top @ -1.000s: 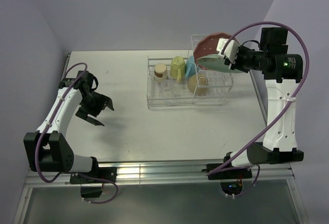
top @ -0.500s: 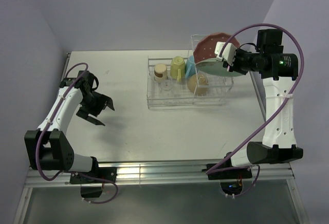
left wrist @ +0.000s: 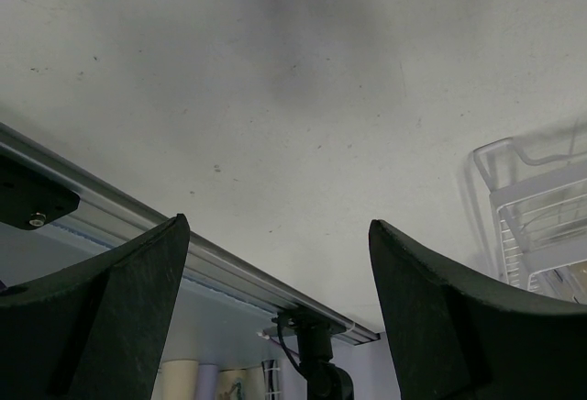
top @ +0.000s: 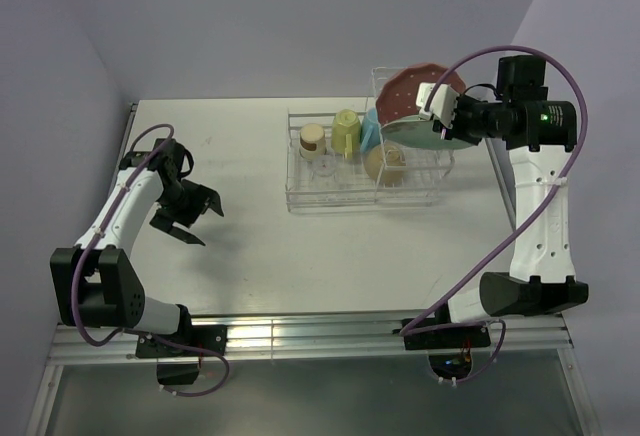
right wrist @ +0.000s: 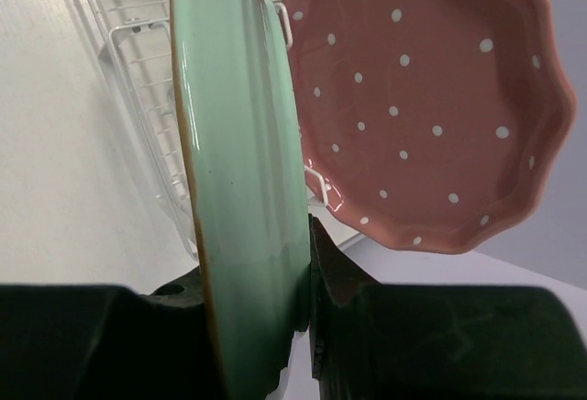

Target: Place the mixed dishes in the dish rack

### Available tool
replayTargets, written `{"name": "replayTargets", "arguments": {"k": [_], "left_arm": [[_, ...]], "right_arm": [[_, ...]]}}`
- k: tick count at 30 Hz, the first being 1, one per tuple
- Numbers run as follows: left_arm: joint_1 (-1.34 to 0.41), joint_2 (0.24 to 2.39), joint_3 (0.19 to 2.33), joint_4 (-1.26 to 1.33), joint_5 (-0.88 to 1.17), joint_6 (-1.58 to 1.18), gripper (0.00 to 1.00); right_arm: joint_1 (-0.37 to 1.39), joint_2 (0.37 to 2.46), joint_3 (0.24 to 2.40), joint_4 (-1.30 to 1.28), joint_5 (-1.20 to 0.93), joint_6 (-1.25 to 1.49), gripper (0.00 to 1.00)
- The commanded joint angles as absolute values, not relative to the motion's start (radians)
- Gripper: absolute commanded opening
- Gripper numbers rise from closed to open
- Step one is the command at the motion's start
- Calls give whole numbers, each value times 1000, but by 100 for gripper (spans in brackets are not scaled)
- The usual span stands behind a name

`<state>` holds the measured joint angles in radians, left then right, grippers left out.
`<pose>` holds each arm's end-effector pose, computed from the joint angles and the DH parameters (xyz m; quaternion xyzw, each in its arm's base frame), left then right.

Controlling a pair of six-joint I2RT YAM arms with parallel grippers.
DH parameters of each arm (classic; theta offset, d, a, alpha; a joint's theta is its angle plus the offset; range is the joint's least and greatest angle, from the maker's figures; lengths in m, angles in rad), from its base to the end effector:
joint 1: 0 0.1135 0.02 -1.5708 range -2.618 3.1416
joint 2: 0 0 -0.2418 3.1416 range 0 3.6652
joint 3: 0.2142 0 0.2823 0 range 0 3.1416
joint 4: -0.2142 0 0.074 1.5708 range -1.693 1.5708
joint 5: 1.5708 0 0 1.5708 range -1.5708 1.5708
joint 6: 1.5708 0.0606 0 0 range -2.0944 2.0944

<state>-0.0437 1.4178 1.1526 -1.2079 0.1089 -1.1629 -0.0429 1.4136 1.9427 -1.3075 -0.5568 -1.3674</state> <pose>0.2776 -0.0187 0.2045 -0.5272 0.8466 -0.0724 0.0093 0.2804 0.0200 0.4553 -0.6290 0.6343 -0.0474 0.4469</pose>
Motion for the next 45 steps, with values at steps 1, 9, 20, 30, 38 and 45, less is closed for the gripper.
{"name": "replayTargets", "arguments": {"k": [1,9,20,30,38,45], "left_arm": [[-48,1419,1157,-1198,118,-1144,85],[-48,1425,1143,-1192,124,-1149,85],[-48,1433,1149,-1190,121,-1164,85],[-48,1440,1157,-1184,124,-1177,85],[-48,1454,1164,-1178,126,-1177,85],[-48,1447,1152,-1172,137,-1180,85]], "right_arm": [[-52,1422,1947,-1172,-543,-1384,0],[-55,1450,1962,-1158,-575,-1388,4],[-58,1528,2051,-1172,-621,-1355,36],[-71,1569,2112,-1189,-673,-1351,49],[-72,1574,2128,-1190,-709,-1341,100],[-72,1557,2137,-1192,-747,-1336,100]]}}
